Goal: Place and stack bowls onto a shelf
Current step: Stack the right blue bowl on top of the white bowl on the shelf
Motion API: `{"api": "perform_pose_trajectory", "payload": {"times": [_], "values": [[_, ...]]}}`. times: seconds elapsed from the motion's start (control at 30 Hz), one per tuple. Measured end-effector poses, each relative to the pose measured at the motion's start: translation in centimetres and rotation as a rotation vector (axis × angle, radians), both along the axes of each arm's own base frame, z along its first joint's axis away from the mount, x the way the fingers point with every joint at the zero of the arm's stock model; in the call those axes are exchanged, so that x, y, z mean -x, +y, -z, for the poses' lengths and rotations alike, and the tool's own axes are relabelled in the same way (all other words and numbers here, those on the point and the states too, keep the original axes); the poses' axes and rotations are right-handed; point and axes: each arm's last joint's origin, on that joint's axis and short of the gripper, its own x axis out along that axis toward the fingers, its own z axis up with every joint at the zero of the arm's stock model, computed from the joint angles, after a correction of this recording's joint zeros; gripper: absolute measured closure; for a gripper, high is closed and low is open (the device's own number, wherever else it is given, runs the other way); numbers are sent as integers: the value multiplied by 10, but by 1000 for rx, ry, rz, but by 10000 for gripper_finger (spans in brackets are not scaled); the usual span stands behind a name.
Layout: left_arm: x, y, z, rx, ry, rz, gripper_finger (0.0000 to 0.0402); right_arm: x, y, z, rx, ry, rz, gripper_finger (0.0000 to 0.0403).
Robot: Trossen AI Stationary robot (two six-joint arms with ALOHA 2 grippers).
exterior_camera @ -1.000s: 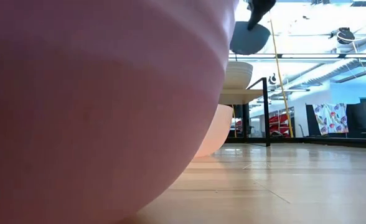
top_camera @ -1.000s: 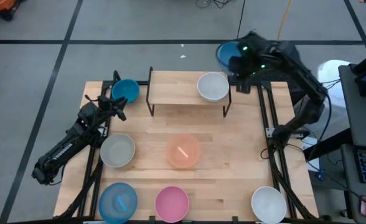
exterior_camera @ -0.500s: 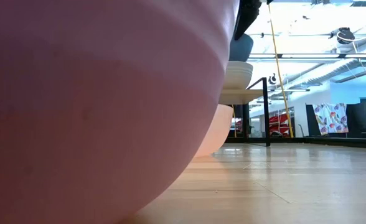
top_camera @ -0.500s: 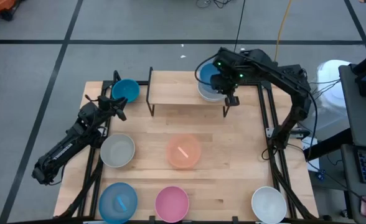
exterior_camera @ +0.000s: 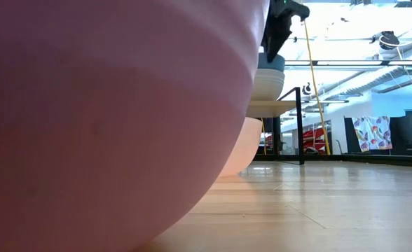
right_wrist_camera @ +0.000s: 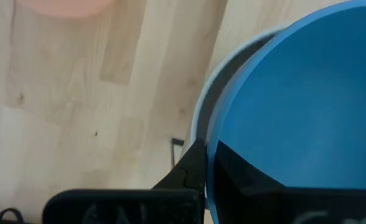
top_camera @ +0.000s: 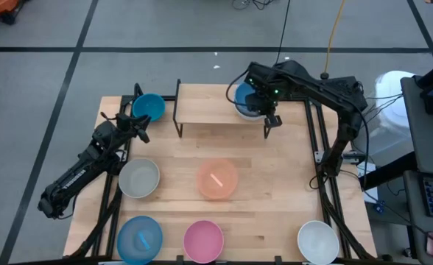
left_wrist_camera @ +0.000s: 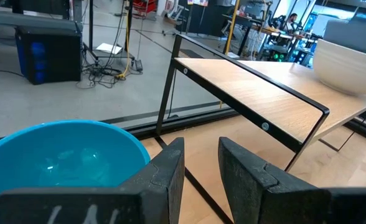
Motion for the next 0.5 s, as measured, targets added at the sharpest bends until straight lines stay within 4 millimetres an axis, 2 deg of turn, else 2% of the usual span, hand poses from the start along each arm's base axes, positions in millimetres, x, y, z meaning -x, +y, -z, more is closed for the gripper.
{"api": "perform_pose_trajectory", "payload": {"times": [0.23, 0.5], "values": [[0, 0, 0, 0, 0, 0, 298, -4, -4, 15, -4, 10, 8, 387], [0, 0, 0, 1, 0, 0, 298, -5, -4, 12, 7, -29, 57, 336]]}}
